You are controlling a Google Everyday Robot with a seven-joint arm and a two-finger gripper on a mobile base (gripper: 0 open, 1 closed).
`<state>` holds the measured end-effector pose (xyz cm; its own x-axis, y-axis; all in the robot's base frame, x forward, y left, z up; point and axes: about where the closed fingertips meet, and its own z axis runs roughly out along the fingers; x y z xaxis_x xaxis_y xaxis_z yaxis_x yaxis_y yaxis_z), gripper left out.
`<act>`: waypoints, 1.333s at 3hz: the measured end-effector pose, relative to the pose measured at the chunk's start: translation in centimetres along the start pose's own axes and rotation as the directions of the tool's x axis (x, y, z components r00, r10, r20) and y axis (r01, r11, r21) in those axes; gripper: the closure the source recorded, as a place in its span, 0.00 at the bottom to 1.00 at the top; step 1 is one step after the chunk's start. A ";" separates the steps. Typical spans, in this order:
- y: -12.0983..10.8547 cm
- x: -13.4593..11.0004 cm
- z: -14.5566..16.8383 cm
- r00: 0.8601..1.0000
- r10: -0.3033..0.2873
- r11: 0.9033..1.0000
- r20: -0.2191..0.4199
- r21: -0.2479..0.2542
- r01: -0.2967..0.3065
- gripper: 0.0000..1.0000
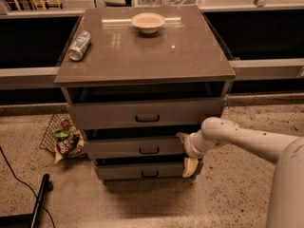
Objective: Open middle drawer
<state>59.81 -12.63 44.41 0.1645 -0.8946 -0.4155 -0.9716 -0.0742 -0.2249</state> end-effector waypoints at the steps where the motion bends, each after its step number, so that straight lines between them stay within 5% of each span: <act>1: -1.0 0.5 1.3 1.000 -0.005 1.000 0.019 -0.013 0.005 0.00; 4: -3.1 0.0 5.1 0.999 -0.047 0.997 0.011 -0.069 0.047 0.00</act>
Offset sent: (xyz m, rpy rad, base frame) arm 0.0431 0.0084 -0.0256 0.0013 0.0150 0.0385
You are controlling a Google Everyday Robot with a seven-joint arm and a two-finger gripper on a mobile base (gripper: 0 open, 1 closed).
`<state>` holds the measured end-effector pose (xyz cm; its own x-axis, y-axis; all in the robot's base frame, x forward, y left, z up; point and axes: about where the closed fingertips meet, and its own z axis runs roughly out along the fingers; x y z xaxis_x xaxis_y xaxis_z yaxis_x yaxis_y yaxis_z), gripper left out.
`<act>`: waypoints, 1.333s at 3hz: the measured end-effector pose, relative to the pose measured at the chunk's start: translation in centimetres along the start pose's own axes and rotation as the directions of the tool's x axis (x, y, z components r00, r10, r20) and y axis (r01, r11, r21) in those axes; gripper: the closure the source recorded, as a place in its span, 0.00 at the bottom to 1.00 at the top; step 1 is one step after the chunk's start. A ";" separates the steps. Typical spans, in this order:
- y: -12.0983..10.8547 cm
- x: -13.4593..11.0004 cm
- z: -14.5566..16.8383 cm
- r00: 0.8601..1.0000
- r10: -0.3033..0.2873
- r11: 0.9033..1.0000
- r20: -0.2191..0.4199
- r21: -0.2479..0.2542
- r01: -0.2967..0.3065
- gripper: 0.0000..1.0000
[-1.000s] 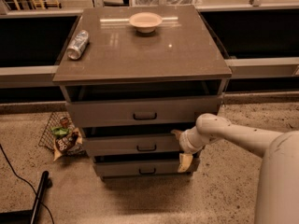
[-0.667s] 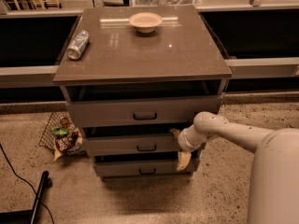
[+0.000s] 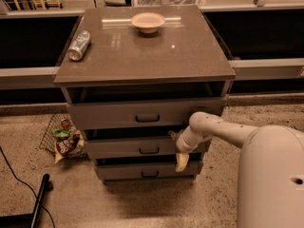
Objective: Open middle drawer
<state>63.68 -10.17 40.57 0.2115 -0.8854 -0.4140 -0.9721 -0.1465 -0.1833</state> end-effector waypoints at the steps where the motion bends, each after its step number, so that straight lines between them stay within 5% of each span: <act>1: -0.1 -0.4 1.0 1.000 -0.016 1.000 0.002 -0.023 0.016 0.18; 4: 0.3 -0.6 0.4 1.000 -0.020 0.999 0.015 -0.025 0.021 0.87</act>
Offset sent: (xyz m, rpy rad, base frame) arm -0.0182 0.0091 0.0123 -0.0269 -0.0116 0.0513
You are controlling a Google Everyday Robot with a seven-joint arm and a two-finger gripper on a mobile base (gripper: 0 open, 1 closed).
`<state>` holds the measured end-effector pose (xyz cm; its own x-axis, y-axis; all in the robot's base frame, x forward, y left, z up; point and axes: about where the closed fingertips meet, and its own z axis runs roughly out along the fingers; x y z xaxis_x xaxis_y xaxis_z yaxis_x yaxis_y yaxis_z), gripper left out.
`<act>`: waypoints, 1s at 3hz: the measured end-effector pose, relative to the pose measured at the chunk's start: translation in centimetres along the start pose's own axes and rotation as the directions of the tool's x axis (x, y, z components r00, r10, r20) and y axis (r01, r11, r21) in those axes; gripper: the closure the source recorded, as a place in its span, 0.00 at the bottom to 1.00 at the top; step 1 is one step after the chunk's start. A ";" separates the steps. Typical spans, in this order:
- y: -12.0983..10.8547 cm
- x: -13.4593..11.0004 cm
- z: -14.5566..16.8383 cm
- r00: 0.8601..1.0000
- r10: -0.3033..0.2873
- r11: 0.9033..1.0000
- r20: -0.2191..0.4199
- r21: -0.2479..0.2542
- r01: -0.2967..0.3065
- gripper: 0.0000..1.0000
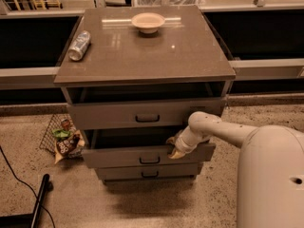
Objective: Open middle drawer
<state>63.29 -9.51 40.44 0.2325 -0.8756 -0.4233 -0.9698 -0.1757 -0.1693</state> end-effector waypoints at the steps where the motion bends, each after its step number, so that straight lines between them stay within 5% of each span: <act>1: 2.1 -0.4 -0.5 1.000 0.003 1.000 0.023 -0.017 -0.003 1.00; 3: 2.1 -0.4 -0.5 1.000 0.003 1.000 0.023 -0.017 -0.003 0.58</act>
Offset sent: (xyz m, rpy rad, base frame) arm -0.0214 -0.0026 0.0029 0.0189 0.0205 0.0083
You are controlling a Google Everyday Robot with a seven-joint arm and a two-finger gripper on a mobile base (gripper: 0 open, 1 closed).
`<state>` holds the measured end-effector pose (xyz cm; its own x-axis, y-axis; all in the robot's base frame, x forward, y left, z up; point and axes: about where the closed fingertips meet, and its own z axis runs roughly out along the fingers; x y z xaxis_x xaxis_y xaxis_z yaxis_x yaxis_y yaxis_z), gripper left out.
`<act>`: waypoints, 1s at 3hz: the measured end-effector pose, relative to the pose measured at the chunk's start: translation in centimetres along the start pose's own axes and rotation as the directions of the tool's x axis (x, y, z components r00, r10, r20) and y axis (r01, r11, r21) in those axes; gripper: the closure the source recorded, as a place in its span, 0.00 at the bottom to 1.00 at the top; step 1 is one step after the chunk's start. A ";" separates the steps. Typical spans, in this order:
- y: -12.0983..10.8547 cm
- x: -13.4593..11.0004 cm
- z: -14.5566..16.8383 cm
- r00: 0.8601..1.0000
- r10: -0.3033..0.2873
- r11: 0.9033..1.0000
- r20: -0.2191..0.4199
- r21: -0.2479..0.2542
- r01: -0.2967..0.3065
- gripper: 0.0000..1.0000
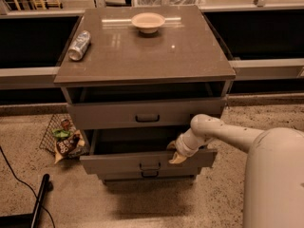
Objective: Open middle drawer
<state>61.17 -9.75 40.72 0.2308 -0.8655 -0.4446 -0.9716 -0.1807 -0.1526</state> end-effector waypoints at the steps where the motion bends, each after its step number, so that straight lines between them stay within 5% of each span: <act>1: 0.0 0.0 0.0 1.000 0.000 1.000 0.000 0.000 0.000 0.34; 2: 0.0 0.0 0.0 1.000 0.000 1.000 0.000 0.000 0.000 0.11; 3: 0.0 0.0 0.0 1.000 0.000 1.000 0.000 -0.001 0.000 0.00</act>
Offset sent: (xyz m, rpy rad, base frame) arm 0.0000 0.0000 0.0000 0.0000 0.0000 0.0000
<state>61.15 -9.74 40.71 0.2306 -0.8655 -0.4446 -0.9717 -0.1809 -0.1520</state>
